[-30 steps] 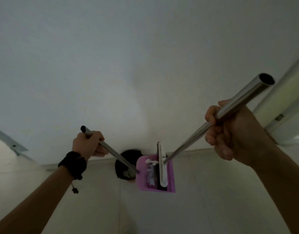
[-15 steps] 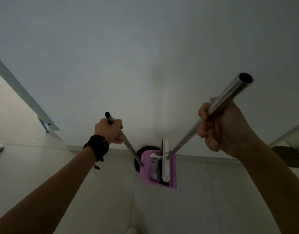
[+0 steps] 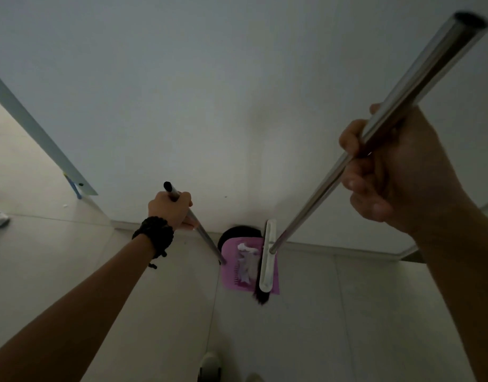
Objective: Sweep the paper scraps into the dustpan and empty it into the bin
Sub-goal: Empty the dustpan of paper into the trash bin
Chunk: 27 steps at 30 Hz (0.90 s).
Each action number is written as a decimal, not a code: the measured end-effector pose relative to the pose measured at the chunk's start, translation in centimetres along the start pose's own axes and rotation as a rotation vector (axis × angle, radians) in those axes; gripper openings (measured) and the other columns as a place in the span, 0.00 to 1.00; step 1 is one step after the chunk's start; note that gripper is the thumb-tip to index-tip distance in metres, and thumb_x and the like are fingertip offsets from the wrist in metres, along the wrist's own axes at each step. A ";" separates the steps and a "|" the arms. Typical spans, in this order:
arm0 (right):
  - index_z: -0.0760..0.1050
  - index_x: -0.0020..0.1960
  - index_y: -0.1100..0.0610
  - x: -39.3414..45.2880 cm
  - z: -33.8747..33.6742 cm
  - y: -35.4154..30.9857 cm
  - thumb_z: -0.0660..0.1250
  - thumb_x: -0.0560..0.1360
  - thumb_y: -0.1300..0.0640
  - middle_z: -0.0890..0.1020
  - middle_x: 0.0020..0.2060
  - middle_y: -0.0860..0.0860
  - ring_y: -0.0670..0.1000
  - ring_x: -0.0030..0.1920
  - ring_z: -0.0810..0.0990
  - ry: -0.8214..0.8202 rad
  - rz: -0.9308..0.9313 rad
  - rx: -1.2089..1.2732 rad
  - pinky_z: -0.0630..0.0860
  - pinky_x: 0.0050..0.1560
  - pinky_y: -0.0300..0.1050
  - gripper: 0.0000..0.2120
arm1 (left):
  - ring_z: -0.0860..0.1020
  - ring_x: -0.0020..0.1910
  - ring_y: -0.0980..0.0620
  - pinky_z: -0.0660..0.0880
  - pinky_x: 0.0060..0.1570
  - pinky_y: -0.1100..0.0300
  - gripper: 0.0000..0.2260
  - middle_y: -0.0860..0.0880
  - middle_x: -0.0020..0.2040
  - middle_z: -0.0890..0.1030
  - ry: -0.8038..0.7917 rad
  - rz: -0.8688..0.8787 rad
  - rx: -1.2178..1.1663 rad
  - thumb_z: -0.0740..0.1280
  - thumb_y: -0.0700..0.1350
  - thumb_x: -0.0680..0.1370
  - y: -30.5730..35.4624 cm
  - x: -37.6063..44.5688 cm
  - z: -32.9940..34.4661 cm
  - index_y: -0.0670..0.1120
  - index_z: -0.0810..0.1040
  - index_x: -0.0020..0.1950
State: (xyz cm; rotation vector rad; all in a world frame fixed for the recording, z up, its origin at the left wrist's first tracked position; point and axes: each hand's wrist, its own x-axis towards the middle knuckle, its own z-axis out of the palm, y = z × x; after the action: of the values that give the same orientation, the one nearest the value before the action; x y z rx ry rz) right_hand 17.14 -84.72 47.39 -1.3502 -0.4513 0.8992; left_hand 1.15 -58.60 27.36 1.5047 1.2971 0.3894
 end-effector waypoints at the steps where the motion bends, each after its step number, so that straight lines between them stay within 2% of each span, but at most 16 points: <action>1: 0.68 0.34 0.59 -0.2 -0.3 -0.6 0.44 0.81 0.40 0.72 0.18 0.57 0.53 0.12 0.68 0.000 -0.012 -0.006 0.68 0.16 0.35 0.29 | 0.86 0.32 0.39 0.84 0.38 0.44 0.10 0.36 0.38 0.85 0.016 -0.007 -0.006 0.66 0.45 0.76 -0.2 0.0 -0.2 0.40 0.81 0.42; 7: 0.68 0.33 0.58 -0.2 -1.1 -1.3 0.43 0.81 0.41 0.71 0.18 0.54 0.53 0.14 0.68 0.027 -0.045 -0.037 0.69 0.16 0.35 0.29 | 0.85 0.30 0.45 0.84 0.31 0.53 0.09 0.36 0.38 0.85 0.078 -0.012 -0.031 0.65 0.44 0.78 -1.0 0.4 -0.9 0.39 0.81 0.44; 10: 0.66 0.35 0.60 0.3 -0.8 0.0 0.44 0.81 0.43 0.71 0.19 0.56 0.52 0.13 0.71 -0.005 -0.005 -0.018 0.69 0.15 0.36 0.27 | 0.86 0.33 0.41 0.85 0.39 0.46 0.08 0.37 0.37 0.85 0.105 0.011 -0.002 0.66 0.44 0.76 -1.4 0.6 -0.6 0.42 0.81 0.41; 14: 0.67 0.34 0.59 1.9 -1.4 3.2 0.44 0.80 0.44 0.77 0.22 0.63 0.56 0.14 0.73 -0.036 0.060 -0.074 0.67 0.18 0.37 0.27 | 0.86 0.36 0.39 0.84 0.45 0.43 0.11 0.42 0.30 0.85 0.120 0.024 0.028 0.66 0.46 0.74 -2.2 0.9 0.0 0.40 0.82 0.38; 16: 0.67 0.34 0.59 2.8 -1.7 5.3 0.43 0.80 0.44 0.79 0.24 0.66 0.57 0.15 0.74 -0.027 0.115 -0.112 0.66 0.19 0.36 0.26 | 0.85 0.37 0.39 0.83 0.46 0.43 0.12 0.41 0.30 0.85 0.118 0.021 0.056 0.65 0.45 0.75 -2.4 1.0 0.4 0.38 0.81 0.37; 18: 0.66 0.34 0.58 3.6 -1.8 7.4 0.43 0.80 0.44 0.80 0.27 0.68 0.58 0.16 0.75 -0.002 0.171 -0.139 0.66 0.20 0.36 0.25 | 0.85 0.38 0.38 0.83 0.47 0.43 0.11 0.40 0.30 0.85 0.110 0.024 0.069 0.65 0.44 0.75 -2.8 1.3 1.0 0.41 0.79 0.34; 21: 0.66 0.35 0.58 4.8 -2.1 10.2 0.42 0.79 0.42 0.81 0.30 0.69 0.59 0.19 0.78 0.032 0.226 -0.161 0.68 0.21 0.37 0.26 | 0.85 0.38 0.37 0.83 0.46 0.43 0.11 0.38 0.33 0.86 0.097 0.041 0.107 0.65 0.47 0.70 -3.4 1.5 2.0 0.39 0.79 0.36; 24: 0.66 0.35 0.58 5.7 -2.2 12.0 0.42 0.79 0.42 0.82 0.31 0.69 0.60 0.21 0.79 0.038 0.281 -0.164 0.70 0.22 0.38 0.26 | 0.85 0.39 0.36 0.82 0.46 0.41 0.06 0.36 0.36 0.86 0.045 0.084 0.186 0.66 0.44 0.72 -4.6 1.6 3.3 0.43 0.76 0.37; 27: 0.65 0.35 0.58 6.3 -2.2 13.3 0.41 0.79 0.42 0.82 0.31 0.69 0.60 0.22 0.80 0.050 0.319 -0.161 0.71 0.22 0.39 0.27 | 0.85 0.39 0.37 0.83 0.44 0.41 0.08 0.37 0.37 0.85 0.007 0.126 0.211 0.65 0.43 0.73 -6.1 1.2 4.7 0.41 0.77 0.36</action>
State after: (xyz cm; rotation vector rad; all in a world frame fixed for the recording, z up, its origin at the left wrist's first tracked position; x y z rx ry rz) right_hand 18.69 -81.75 32.86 -1.6185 -0.2775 1.1049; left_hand 2.10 -60.83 19.99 1.7696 1.2837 0.3465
